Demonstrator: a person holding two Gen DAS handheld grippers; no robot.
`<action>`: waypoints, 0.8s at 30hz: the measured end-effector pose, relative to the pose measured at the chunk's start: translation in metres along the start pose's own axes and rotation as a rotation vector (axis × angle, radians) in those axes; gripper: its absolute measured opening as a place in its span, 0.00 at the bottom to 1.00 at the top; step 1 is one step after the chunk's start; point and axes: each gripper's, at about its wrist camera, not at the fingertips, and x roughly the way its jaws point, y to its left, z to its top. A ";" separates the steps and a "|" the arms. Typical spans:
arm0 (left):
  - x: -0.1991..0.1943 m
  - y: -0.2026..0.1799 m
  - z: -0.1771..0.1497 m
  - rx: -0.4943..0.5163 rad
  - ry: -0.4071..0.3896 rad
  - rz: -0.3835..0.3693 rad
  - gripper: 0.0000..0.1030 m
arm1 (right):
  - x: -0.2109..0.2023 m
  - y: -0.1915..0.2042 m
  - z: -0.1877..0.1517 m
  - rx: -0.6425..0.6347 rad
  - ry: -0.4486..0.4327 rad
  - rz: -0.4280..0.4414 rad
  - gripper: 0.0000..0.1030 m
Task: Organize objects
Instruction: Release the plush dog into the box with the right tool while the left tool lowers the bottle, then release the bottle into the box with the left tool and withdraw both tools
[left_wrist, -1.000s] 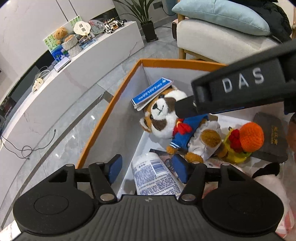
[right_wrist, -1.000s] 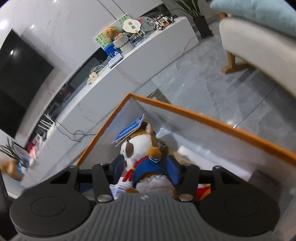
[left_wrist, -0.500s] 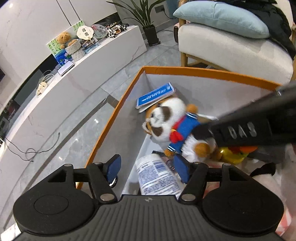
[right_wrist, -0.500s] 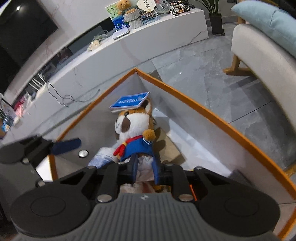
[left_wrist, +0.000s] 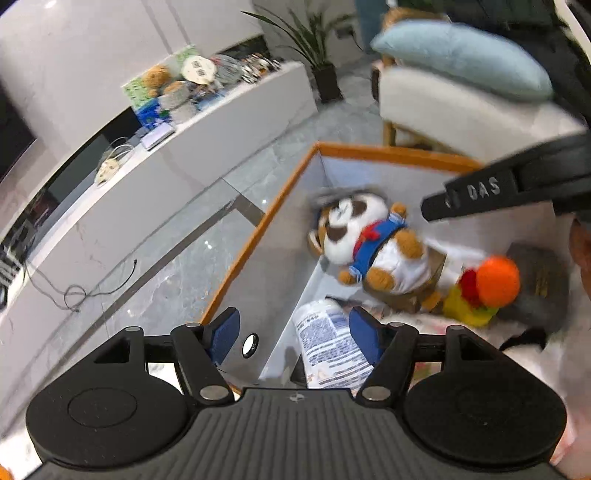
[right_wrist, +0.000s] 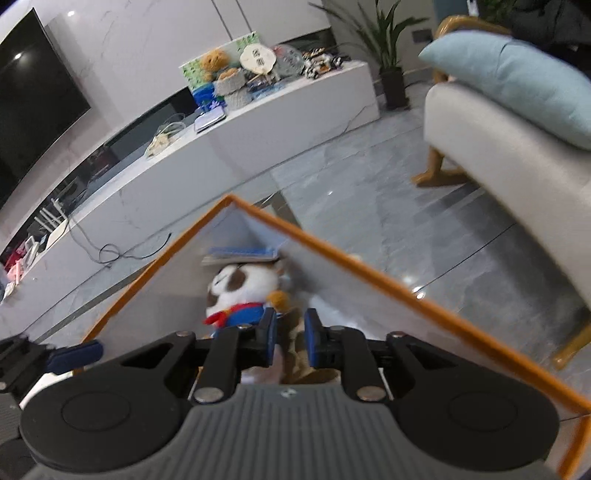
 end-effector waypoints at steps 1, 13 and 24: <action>-0.006 0.002 0.001 -0.037 -0.015 -0.002 0.82 | -0.005 -0.001 0.002 -0.002 -0.006 0.003 0.19; -0.074 0.004 0.003 -0.348 -0.119 -0.019 0.94 | -0.058 -0.009 0.005 -0.132 -0.049 -0.006 0.20; -0.117 -0.012 -0.020 -0.500 -0.128 0.065 0.94 | -0.099 -0.022 -0.010 -0.226 -0.063 0.007 0.30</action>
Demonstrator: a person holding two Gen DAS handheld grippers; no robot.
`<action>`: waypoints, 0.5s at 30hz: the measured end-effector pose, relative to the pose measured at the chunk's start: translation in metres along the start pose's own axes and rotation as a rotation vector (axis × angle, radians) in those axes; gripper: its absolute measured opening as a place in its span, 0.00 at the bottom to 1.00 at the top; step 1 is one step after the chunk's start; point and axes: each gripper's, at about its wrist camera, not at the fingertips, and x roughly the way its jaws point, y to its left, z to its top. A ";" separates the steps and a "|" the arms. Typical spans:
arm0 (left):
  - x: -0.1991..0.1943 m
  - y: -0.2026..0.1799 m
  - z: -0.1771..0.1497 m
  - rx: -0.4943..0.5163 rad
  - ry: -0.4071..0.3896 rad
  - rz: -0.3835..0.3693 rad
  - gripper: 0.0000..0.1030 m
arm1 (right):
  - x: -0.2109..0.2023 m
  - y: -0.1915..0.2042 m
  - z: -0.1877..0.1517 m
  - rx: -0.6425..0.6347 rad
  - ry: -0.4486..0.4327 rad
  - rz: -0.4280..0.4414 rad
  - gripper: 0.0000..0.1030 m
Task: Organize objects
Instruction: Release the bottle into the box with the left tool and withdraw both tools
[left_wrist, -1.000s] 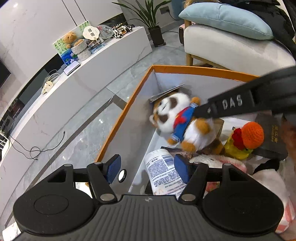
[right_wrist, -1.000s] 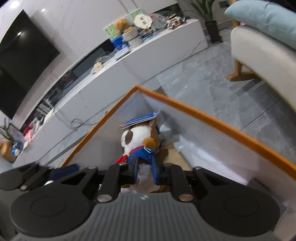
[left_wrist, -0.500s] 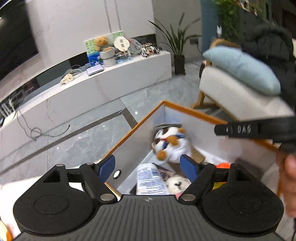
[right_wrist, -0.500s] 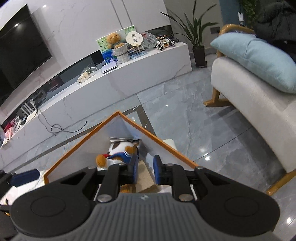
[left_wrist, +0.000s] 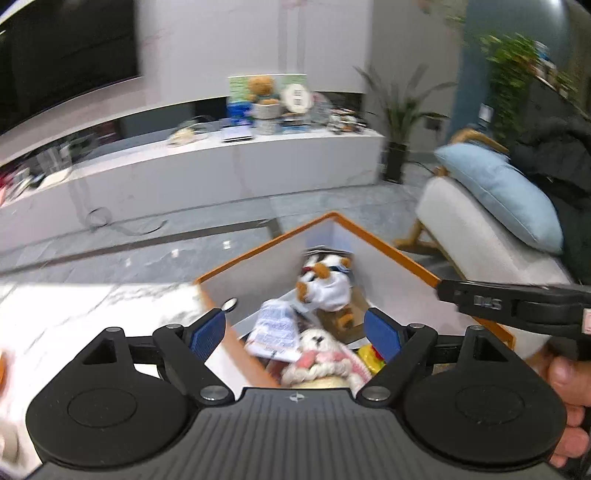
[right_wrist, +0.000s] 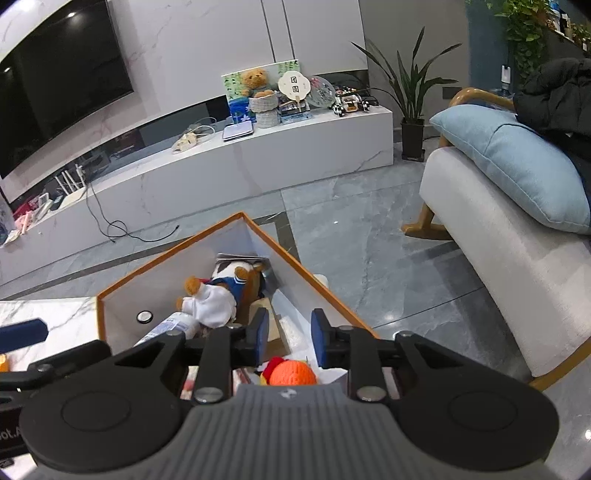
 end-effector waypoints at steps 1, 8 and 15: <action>-0.004 0.000 -0.002 -0.021 0.005 0.010 0.94 | -0.004 -0.001 0.000 -0.005 -0.004 0.001 0.30; -0.025 -0.001 -0.012 -0.034 -0.010 0.001 0.95 | -0.033 0.000 -0.015 -0.079 -0.024 -0.017 0.32; -0.030 0.009 -0.022 -0.124 0.003 0.003 0.95 | -0.069 0.016 -0.032 -0.202 -0.074 -0.002 0.46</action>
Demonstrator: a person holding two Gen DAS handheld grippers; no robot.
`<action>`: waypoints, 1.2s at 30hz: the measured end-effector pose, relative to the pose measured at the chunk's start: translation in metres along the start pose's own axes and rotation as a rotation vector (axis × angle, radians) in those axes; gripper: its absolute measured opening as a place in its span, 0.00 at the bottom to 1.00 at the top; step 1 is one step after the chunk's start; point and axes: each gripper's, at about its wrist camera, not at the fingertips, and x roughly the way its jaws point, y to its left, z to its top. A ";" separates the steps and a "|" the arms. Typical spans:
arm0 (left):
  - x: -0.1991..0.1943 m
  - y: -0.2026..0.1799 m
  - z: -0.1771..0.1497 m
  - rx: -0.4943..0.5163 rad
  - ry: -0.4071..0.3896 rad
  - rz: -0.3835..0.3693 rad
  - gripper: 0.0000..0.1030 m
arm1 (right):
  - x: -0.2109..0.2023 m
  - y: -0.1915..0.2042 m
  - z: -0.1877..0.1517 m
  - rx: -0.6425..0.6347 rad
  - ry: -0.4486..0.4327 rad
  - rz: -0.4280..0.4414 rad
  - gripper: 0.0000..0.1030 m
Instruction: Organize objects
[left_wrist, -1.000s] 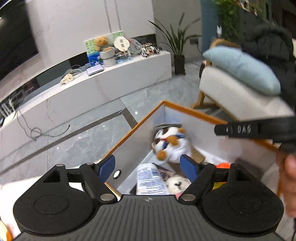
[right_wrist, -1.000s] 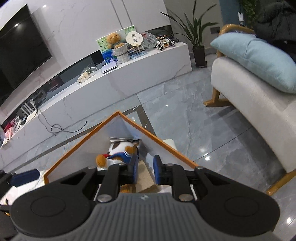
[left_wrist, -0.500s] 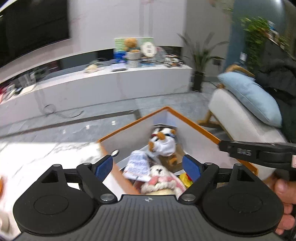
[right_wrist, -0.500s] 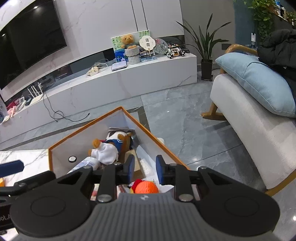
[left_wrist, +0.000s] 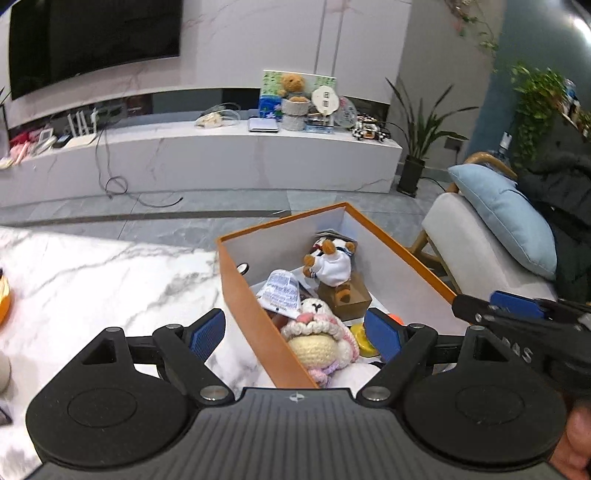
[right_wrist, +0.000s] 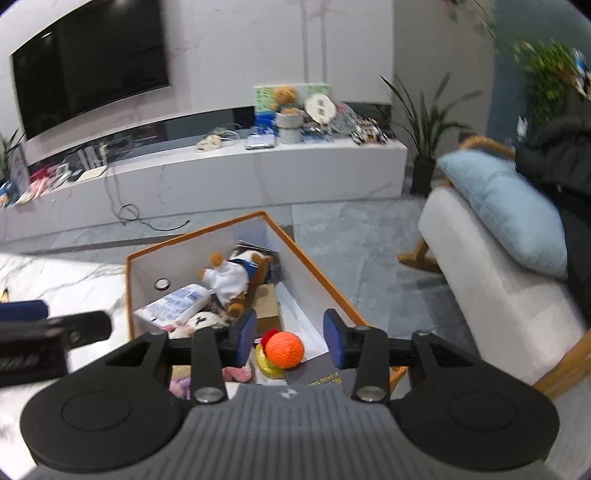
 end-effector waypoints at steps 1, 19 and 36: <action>0.000 0.000 -0.001 0.000 0.002 0.004 0.95 | -0.004 0.002 -0.001 -0.009 -0.003 0.006 0.48; 0.010 -0.006 -0.012 -0.008 0.047 0.044 1.00 | 0.002 0.009 -0.007 -0.060 0.074 -0.015 0.61; 0.010 -0.013 -0.016 -0.013 0.085 0.071 1.00 | 0.002 0.006 -0.010 -0.081 0.097 -0.032 0.61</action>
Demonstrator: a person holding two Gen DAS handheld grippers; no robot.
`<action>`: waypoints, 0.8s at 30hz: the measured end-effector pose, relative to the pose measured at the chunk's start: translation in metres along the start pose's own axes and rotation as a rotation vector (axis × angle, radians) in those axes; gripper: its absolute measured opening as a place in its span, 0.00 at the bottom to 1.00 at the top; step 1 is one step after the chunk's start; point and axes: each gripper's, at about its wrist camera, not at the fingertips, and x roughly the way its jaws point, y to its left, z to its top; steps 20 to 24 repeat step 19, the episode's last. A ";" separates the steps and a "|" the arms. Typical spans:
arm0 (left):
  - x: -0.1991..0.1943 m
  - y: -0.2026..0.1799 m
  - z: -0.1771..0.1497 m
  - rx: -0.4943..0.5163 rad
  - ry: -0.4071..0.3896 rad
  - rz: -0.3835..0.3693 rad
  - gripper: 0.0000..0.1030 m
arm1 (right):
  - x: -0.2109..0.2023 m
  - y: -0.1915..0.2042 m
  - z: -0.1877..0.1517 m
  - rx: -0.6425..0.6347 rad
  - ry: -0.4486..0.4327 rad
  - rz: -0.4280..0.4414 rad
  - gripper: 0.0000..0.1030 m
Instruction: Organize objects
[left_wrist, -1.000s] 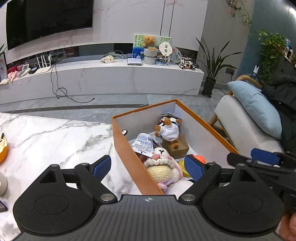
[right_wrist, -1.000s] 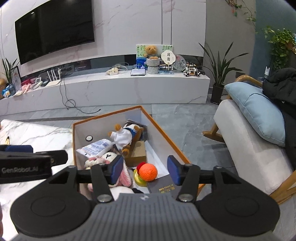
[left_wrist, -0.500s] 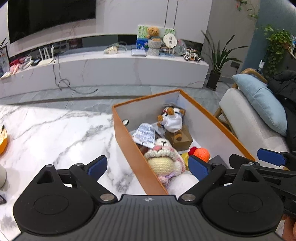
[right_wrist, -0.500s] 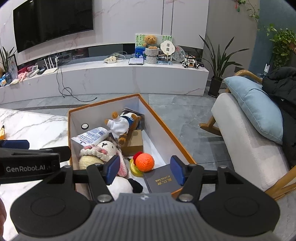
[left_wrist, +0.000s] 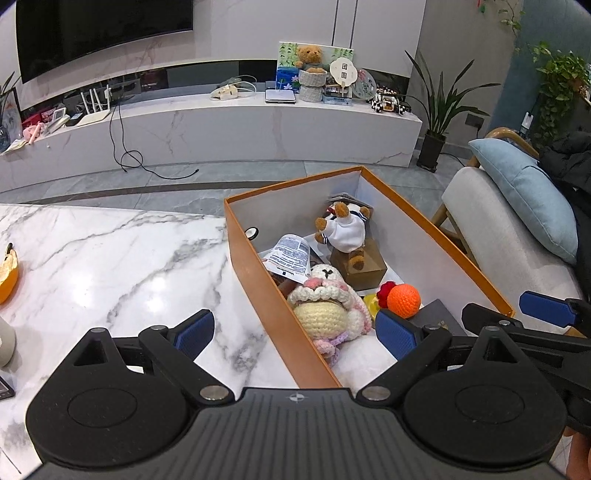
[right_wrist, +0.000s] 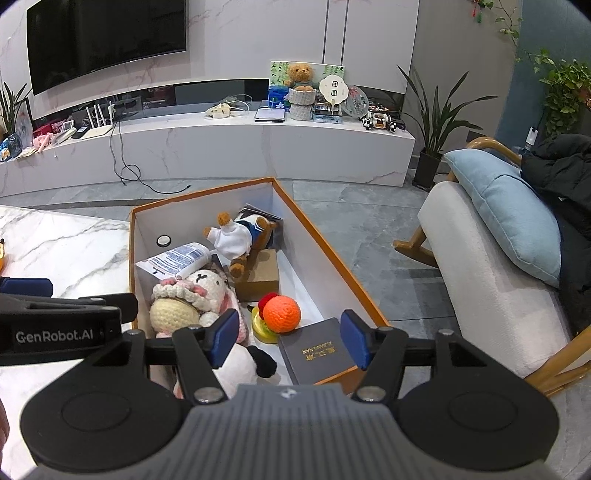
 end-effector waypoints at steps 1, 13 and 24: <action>0.000 -0.001 0.000 -0.001 0.000 0.001 1.00 | 0.000 -0.001 0.000 0.000 0.001 -0.001 0.61; 0.002 0.000 -0.004 -0.002 0.008 0.001 1.00 | 0.001 -0.001 -0.002 -0.008 0.010 -0.011 0.61; -0.005 0.001 -0.007 0.017 -0.051 -0.043 1.00 | 0.002 0.000 -0.002 -0.010 0.013 -0.015 0.61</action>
